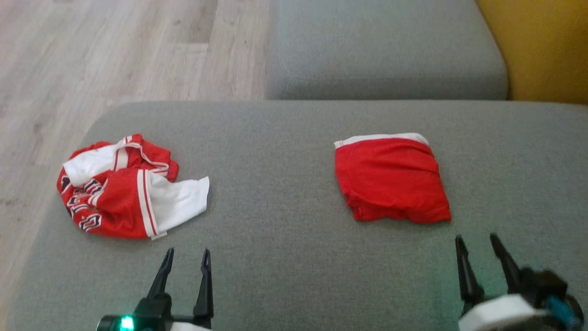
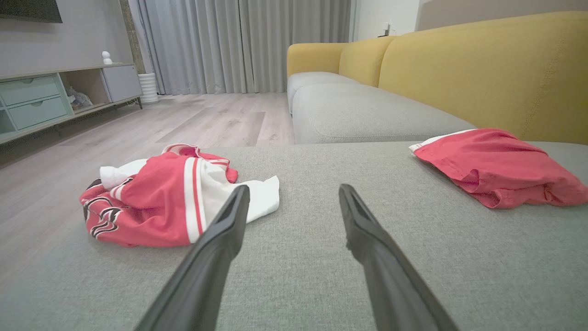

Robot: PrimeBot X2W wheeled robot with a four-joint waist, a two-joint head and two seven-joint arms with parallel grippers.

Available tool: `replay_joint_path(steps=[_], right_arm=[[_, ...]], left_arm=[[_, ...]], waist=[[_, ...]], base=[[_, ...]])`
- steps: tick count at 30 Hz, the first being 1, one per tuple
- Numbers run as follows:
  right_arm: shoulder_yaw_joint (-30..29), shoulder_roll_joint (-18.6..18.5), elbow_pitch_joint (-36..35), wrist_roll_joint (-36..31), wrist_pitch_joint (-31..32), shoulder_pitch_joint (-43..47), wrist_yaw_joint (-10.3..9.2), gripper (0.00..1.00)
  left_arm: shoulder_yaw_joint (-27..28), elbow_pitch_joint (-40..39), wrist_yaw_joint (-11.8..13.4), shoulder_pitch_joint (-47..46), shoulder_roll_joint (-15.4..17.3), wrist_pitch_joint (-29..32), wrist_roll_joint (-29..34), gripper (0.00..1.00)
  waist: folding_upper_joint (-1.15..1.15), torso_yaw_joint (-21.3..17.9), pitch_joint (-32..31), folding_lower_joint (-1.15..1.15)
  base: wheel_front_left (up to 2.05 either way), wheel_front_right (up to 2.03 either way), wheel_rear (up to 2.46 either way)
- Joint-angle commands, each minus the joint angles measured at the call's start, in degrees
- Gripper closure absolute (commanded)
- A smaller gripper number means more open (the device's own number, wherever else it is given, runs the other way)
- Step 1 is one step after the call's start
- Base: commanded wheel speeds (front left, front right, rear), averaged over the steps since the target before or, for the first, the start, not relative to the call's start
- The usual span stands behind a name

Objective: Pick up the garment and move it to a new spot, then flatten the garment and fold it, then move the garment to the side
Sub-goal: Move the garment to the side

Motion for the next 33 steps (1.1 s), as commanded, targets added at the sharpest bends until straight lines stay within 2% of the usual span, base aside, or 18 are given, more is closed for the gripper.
replay_joint_path(steps=[1, 7, 14, 18, 21, 22, 23, 24, 28, 33], right_arm=[[0.8, -0.8, -0.6, 0.7, -0.6, -5.7, 0.39, 0.0], [0.9, -2.7, 10.7, 4.4, 0.0, -17.3, 0.39, 0.0], [0.9, -7.0, 24.5, 8.9, 6.5, -34.3, 0.39, 0.0], [1.6, -8.3, 31.8, 9.0, 8.3, -39.9, 0.39, 0.0], [2.8, -7.8, 36.0, 9.8, 8.9, -42.3, 0.39, 0.0], [3.5, -7.6, 37.3, 10.1, 9.4, -42.8, 0.39, 0.18], [4.4, -7.2, 38.3, 10.5, 9.7, -43.0, 0.39, 0.54], [5.3, -6.9, 39.0, 11.0, 9.9, -43.2, 0.39, 0.98], [8.3, -6.8, 40.6, 13.7, 8.8, -43.7, 0.39, 1.0], [11.2, -9.4, 41.4, 15.4, 6.5, -44.3, 0.39, 1.0]], left_arm=[[1.3, -2.1, -0.1, -3.8, -0.2, -0.3, 0.7, 0.0], [-0.1, -4.3, -0.4, -6.6, -0.3, -0.3, 1.9, 0.0], [-2.2, -7.1, -0.5, -11.5, -0.4, -0.3, 2.5, 0.0], [-2.8, -7.7, -0.3, -13.1, -0.4, -0.3, 2.5, 0.0], [-3.0, -7.9, 0.1, -13.9, -0.4, -0.3, 2.4, 0.0], [-3.1, -7.9, 0.2, -14.1, -0.4, -0.3, 2.4, 0.0], [-3.1, -7.9, 0.3, -14.2, -0.5, -0.3, 2.3, 0.0], [-3.2, -7.8, 0.4, -14.3, -0.5, -0.3, 2.3, 0.0], [-3.3, -7.6, 0.4, -14.3, -0.5, -0.3, 2.2, 0.0], [-2.9, -7.8, 0.4, -14.2, -0.4, -0.3, 2.3, 0.0]], waist=[[0.0, 0.1, 1.5, 0.0], [0.0, 1.1, 6.6, 0.0], [0.0, 3.0, 14.1, 0.0], [0.0, 4.1, 16.2, 0.0], [0.0, 4.7, 17.5, 0.0], [0.0, 4.8, 17.7, 0.0], [0.0, 4.8, 17.9, 0.0], [0.0, 4.8, 18.0, 0.0], [0.0, 3.8, 18.1, 0.0], [0.0, 0.9, 17.4, 0.0]], base=[[0.0, 0.0, 0.0], [0.0, 0.0, 0.0], [0.0, 0.0, 0.0], [0.0, 0.0, 0.0], [0.0, 0.0, 0.0], [0.0, 0.0, 0.0], [0.0, 0.0, 0.0], [0.0, 0.0, 0.0], [0.0, 0.0, 0.0], [0.0, 0.0, 0.0]])
